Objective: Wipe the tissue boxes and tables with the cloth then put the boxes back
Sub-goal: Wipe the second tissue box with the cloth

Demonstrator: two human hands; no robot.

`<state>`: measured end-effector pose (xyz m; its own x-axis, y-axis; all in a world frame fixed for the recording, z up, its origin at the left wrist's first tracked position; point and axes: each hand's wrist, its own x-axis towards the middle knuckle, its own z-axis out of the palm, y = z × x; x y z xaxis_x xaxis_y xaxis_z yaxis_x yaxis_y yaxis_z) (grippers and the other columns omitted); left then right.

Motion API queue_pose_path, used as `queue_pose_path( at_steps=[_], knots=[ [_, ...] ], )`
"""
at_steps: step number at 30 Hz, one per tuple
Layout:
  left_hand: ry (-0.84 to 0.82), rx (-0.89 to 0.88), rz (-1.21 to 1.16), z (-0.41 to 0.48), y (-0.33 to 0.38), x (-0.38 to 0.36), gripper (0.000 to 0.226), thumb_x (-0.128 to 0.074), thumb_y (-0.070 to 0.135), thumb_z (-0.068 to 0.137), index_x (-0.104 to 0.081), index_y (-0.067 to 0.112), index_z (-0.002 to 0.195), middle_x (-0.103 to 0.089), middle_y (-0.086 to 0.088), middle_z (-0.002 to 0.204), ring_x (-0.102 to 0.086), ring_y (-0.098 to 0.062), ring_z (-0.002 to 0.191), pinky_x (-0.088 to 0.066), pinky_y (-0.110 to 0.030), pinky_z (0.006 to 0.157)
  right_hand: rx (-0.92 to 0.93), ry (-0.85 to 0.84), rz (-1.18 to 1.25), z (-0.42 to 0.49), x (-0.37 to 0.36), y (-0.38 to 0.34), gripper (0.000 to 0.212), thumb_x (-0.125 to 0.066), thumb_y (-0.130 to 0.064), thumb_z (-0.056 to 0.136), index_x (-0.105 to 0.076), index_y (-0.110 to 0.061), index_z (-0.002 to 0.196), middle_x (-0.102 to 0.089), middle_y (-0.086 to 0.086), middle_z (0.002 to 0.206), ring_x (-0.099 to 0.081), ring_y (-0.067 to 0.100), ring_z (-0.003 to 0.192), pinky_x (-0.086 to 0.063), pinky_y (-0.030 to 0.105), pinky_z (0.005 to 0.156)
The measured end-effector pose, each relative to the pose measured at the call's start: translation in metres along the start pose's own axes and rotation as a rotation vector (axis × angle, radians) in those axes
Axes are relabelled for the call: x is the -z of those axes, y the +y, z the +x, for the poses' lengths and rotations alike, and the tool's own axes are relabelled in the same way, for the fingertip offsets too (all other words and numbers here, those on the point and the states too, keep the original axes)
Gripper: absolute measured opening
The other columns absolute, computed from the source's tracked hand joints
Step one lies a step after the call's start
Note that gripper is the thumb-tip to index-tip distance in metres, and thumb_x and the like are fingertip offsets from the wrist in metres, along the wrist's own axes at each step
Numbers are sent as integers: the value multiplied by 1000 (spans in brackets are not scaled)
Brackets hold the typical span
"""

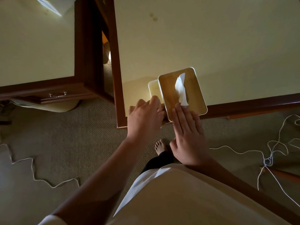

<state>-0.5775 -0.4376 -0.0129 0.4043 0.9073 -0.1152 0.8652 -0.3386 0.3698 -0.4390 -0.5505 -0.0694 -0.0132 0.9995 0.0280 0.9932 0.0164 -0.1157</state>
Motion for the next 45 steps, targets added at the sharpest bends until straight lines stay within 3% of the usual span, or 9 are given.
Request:
queue_pose_path(
  at_steps=[3,7,12,23,29,35,37,41,45],
  knots=[
    [-167,11,163,-3,-3,-2,23,-62,49,97,-71,32,110,-56,2,122,-48,-22,118,-37,-44,90,-3,0,1,1,0,0,93,-59,-30,82,-23,0,162,-17,18,171,-14,32,159,-18,55,128],
    [-500,150,144,9,6,4,33,-43,53,104,-66,40,123,-56,4,103,-58,-24,105,-38,-62,105,6,-21,-11,0,1,0,93,-55,-33,83,-20,-1,163,-16,18,171,-14,33,159,-17,55,128],
    [-781,243,256,41,11,-3,35,-46,47,102,-65,33,129,-62,5,98,-62,-22,96,-47,-39,78,-8,-16,-3,1,2,-2,92,-54,-34,83,-21,-1,163,-15,17,172,-14,32,159,-15,54,129],
    [-917,77,576,56,33,-9,37,-63,36,99,-62,22,134,-65,0,109,-67,-25,104,-59,-39,88,-33,-1,-36,1,3,-6,94,-49,-37,79,-24,0,162,-20,18,170,-21,33,158,-15,52,129],
    [-873,3,616,54,43,-3,43,-62,34,102,-56,19,142,-53,-1,92,-61,-24,100,-53,-38,81,-24,-18,-56,0,3,-6,94,-53,-36,83,-19,0,163,-19,19,170,-20,34,158,-13,52,129],
    [-756,-46,530,49,31,1,23,-55,29,103,-65,20,122,-59,2,90,-62,-18,84,-52,-34,73,-17,-29,-71,0,8,-7,95,-53,-37,85,-15,0,163,-16,20,171,-17,35,158,-12,53,129],
    [-650,-26,380,45,20,11,20,-49,31,104,-68,23,108,-61,5,81,-60,-14,72,-53,-32,69,-13,-25,-51,0,10,-8,94,-53,-35,86,-13,-1,164,-15,20,171,-16,34,159,-15,53,128],
    [-427,0,138,25,-2,30,26,-44,37,106,-64,28,91,-64,6,82,-64,-15,79,-54,-34,67,21,49,80,1,5,-5,87,-59,-30,87,-26,0,161,-19,17,170,-17,31,159,-21,54,126],
    [-161,214,-594,-8,-13,42,19,-57,37,94,-72,27,86,-73,21,83,-68,3,83,-56,-21,73,69,215,240,11,-1,3,61,-64,-35,98,-52,-3,148,-45,15,159,-38,29,151,-31,54,123]
  ],
)
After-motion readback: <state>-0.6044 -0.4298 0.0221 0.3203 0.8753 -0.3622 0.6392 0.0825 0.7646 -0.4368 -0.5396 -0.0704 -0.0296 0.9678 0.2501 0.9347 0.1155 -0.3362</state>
